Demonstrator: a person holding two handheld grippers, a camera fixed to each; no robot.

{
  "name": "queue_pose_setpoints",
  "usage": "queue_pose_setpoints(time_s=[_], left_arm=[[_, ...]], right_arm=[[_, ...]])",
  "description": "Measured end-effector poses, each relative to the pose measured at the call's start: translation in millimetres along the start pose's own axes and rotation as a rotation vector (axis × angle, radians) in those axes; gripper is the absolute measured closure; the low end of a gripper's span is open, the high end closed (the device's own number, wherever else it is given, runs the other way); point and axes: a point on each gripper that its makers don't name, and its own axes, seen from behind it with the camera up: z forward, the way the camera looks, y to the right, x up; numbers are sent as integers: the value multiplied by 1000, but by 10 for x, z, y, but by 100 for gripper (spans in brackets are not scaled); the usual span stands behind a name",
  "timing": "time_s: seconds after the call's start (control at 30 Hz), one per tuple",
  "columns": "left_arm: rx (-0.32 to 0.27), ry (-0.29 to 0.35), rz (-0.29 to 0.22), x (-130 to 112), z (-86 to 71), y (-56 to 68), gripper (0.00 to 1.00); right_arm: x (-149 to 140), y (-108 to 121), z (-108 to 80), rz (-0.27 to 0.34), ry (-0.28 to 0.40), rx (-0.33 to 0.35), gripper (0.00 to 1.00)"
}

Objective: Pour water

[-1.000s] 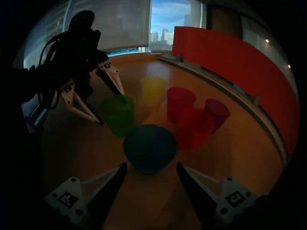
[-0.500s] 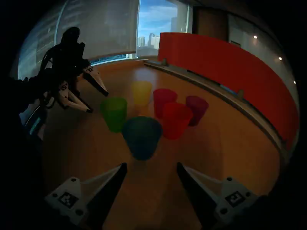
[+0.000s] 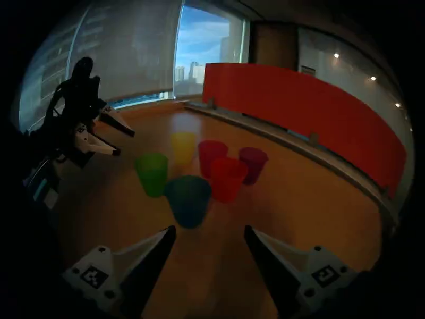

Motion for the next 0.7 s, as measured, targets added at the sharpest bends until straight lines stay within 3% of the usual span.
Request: queue_pose_setpoints(time_s=[0.47,0.7], left_arm=[[218,194,-75,299,-352,-424,3],[302,284,-132,457,-496,-552,3]], right_arm=[[275,303,-332,66,157,-191,0],[413,548,-497,87,248,-320,0]])
